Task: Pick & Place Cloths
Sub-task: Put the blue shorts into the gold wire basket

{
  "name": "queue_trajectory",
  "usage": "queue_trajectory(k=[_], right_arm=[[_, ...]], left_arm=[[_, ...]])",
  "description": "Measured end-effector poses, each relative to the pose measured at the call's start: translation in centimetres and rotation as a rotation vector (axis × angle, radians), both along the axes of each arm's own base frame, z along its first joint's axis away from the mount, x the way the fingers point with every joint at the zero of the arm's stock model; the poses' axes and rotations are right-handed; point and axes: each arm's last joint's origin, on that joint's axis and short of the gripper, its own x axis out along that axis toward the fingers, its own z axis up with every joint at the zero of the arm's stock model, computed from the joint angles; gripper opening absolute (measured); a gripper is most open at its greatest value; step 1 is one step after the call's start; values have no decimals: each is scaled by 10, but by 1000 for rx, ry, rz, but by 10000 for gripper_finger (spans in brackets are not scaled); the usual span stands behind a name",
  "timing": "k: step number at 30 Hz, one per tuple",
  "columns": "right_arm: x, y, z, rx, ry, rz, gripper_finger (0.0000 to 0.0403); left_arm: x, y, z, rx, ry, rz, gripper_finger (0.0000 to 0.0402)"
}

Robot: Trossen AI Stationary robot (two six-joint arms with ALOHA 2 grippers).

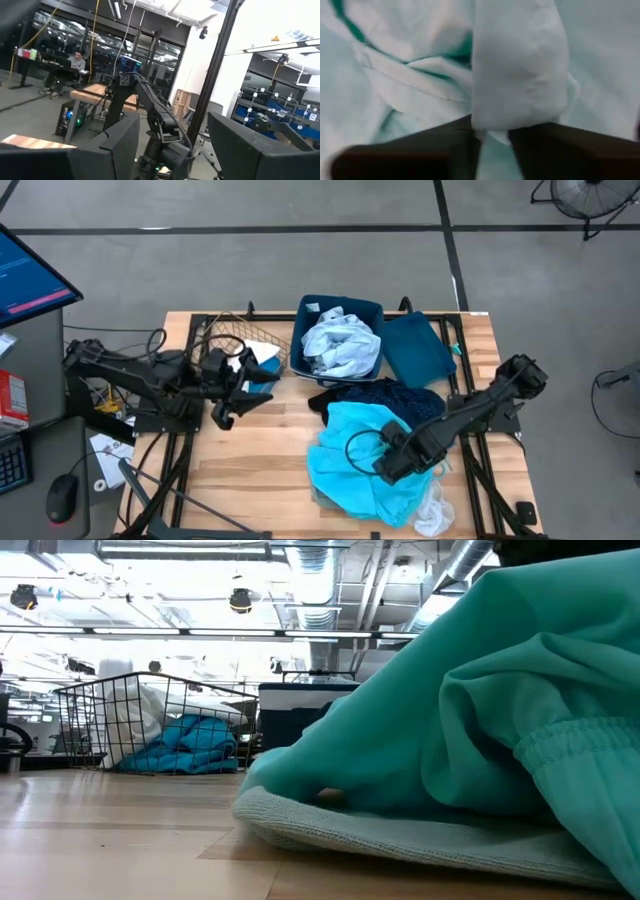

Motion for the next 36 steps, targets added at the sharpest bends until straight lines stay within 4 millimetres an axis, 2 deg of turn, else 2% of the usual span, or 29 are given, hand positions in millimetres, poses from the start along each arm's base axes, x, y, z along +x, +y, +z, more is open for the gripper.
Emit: queue_trajectory(k=[2,3,7,9,15,22,28,31,36], right_arm=[[1,2,0,17,-23,-34,24],[2,3,0,24,-41,-56,13],[12,7,4,50,-186,-177,6],[19,9,12,58,-275,-214,4],[43,14,54,61,-572,-285,2],[78,14,130,-54,-1034,-137,1],[97,-8,197,-219,-1352,40,0],[101,-25,215,-289,-1407,77,0],[110,-65,245,-279,-1493,177,0]], left_arm=[[0,3,0,21,-5,20,218],[1,4,0,31,-6,29,218],[2,9,0,67,-7,67,218],[2,11,0,69,-7,81,218],[3,12,0,57,-6,81,218],[3,10,-2,-12,18,5,218],[0,-1,-2,-55,23,-127,218],[-1,-7,-2,-55,24,-158,218],[-4,-14,-2,-15,18,-213,218]])
